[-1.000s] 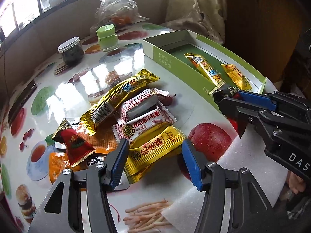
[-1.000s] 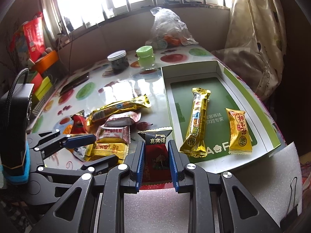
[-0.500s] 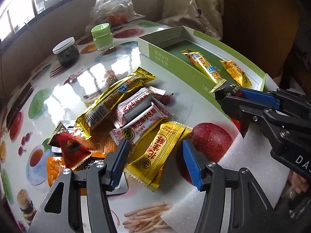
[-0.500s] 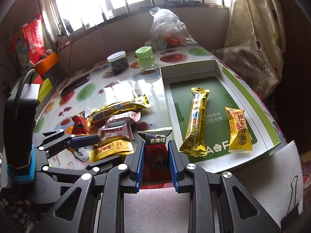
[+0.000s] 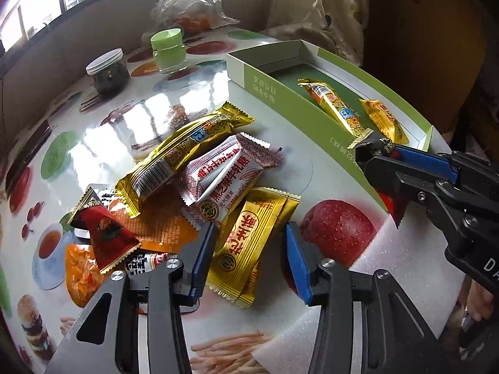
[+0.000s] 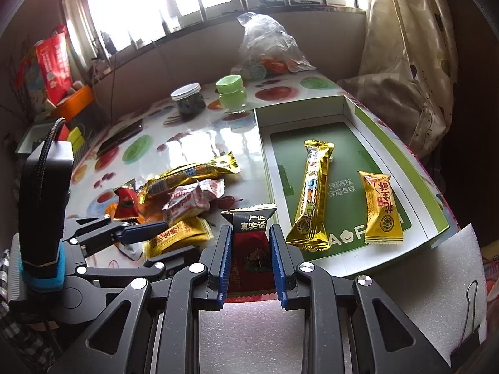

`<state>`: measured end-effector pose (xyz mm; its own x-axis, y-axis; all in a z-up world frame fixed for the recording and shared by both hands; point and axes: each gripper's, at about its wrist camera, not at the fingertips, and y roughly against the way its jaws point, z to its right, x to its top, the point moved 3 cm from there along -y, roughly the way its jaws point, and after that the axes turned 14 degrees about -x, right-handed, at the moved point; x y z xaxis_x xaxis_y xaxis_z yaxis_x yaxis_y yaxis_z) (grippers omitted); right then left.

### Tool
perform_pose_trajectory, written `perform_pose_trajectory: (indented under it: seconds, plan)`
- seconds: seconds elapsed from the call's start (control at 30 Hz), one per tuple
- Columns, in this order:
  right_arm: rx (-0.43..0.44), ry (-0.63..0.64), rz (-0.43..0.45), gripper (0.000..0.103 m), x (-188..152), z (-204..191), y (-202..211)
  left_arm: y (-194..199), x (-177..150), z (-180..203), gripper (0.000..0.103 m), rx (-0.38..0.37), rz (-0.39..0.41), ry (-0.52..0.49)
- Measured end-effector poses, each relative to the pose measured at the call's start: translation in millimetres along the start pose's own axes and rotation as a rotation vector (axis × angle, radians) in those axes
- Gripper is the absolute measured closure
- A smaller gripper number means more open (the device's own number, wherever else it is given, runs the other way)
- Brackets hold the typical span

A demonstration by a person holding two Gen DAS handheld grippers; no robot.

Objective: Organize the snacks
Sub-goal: 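Grasp a yellow pastry packet with left tool while right holds red packet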

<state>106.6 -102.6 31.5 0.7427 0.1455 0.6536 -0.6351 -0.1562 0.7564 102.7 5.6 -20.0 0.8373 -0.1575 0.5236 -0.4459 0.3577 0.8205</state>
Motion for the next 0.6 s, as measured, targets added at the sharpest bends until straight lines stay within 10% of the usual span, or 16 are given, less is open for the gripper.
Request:
perform_pose_trajectory:
  seconds: [0.17,0.6]
  plan:
    - [-0.003,0.000,0.001,0.080,0,1,0,0,0,1,0.074,-0.008,0.003,0.012]
    - [-0.006,0.003,0.016,0.080,0,-2,8,20,-2,4,0.075,-0.013,0.059,0.037]
